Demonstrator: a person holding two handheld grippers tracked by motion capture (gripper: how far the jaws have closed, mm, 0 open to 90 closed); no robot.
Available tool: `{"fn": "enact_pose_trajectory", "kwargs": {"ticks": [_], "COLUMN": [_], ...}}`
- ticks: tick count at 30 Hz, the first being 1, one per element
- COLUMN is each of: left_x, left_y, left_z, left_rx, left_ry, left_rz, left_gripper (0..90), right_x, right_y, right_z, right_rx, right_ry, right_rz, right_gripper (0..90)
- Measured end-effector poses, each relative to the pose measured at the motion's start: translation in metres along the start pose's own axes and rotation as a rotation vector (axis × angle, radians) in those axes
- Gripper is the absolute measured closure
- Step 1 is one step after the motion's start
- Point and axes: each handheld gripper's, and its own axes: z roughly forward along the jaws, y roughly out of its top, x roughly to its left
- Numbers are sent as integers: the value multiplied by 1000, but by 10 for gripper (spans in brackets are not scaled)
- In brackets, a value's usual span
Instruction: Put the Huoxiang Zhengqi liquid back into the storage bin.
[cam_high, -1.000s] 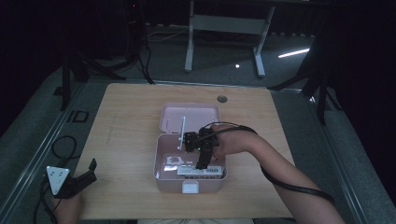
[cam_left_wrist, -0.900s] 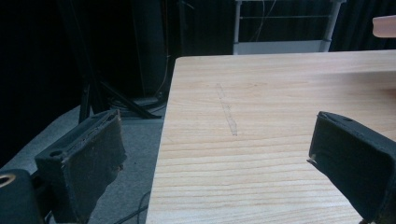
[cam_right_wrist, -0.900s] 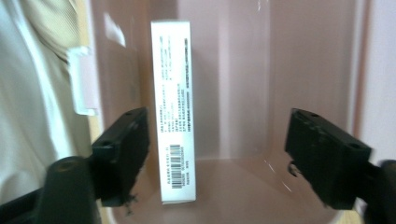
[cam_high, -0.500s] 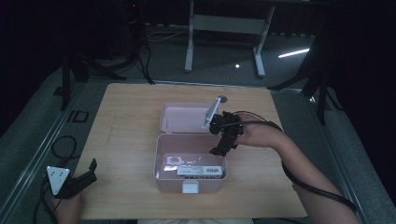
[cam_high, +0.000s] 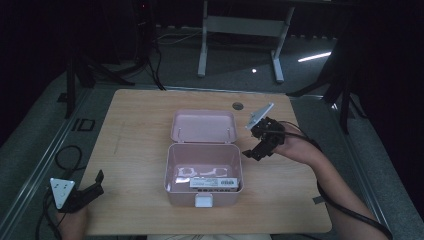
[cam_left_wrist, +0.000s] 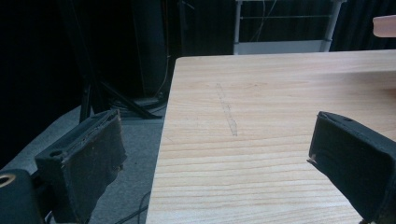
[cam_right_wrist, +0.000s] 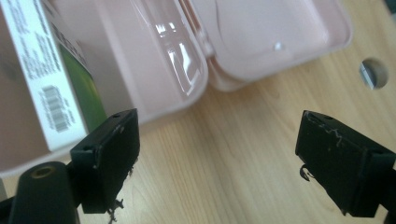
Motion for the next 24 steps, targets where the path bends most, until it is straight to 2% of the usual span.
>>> {"fn": "enact_pose_trajectory", "kwargs": {"ticks": [2,4,7,15,24], "left_x": [0,0,0,0,0], "left_y": [0,0,0,0,0], "left_z": [0,0,0,0,0], "left_rx": [-2,-2,0,-1,-1], "left_ry": [0,1,0,0,0], "left_rz": [0,1,5,2,3], "left_gripper": [37,37,37,37,37], "right_x": [-2,-8,-15,-25,-27], "right_y": [-10,-21,-37,-76,-117], "right_z": [5,10,18,44,70], "right_rx": [-19,-51,-93,-187,-307], "right_ry": [-4,14,4,-85,-186], "right_rz": [7,43,95,227,353], "right_gripper": [135,135,134,132,126]}}
